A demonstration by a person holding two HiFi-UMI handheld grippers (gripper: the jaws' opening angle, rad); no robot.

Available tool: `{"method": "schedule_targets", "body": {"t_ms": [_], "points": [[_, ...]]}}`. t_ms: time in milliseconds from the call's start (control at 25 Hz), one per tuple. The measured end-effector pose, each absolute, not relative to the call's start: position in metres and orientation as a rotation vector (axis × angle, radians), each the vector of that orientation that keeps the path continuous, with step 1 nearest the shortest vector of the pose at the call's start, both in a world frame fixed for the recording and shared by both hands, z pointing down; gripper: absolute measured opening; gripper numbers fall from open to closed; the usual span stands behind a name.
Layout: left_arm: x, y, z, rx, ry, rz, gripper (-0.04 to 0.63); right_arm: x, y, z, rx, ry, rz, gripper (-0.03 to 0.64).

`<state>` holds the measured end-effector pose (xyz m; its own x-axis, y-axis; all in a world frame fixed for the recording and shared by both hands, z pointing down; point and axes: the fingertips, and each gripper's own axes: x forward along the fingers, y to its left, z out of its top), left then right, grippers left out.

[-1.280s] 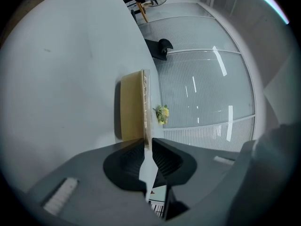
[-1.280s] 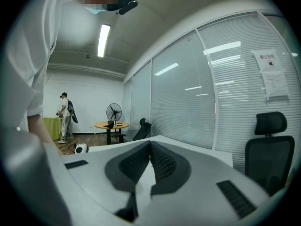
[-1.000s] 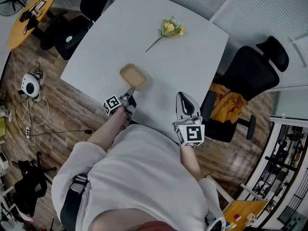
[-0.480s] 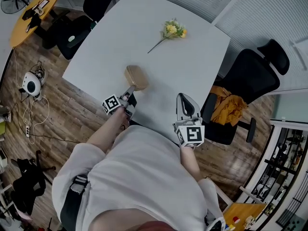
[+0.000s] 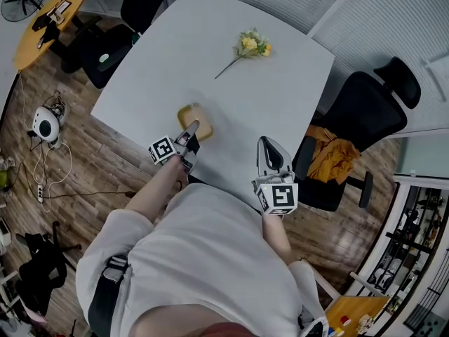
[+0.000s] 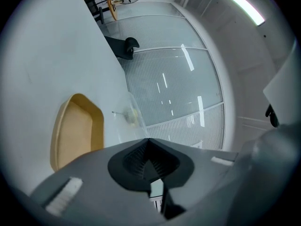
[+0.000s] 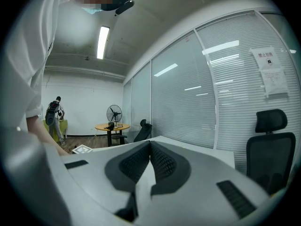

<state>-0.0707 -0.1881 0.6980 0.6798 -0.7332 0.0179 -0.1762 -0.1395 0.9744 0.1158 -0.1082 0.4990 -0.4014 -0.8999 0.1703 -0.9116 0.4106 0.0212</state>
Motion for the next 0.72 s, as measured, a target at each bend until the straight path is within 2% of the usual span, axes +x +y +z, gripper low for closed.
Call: {"method": "schedule_targets", "body": {"t_ms": [160,720], "points": [[-0.063,-0.195,0.672,1.765,-0.705,-0.579,0.006,0.119,-0.11,0.499,1.639,-2.502,0.127,0.008],[-0.041,-0.21,0.586,2.279,-0.766,-0.346,0.006,0.121,-0.109,0.499,1.651,-2.505,0.127,0.008]]}}
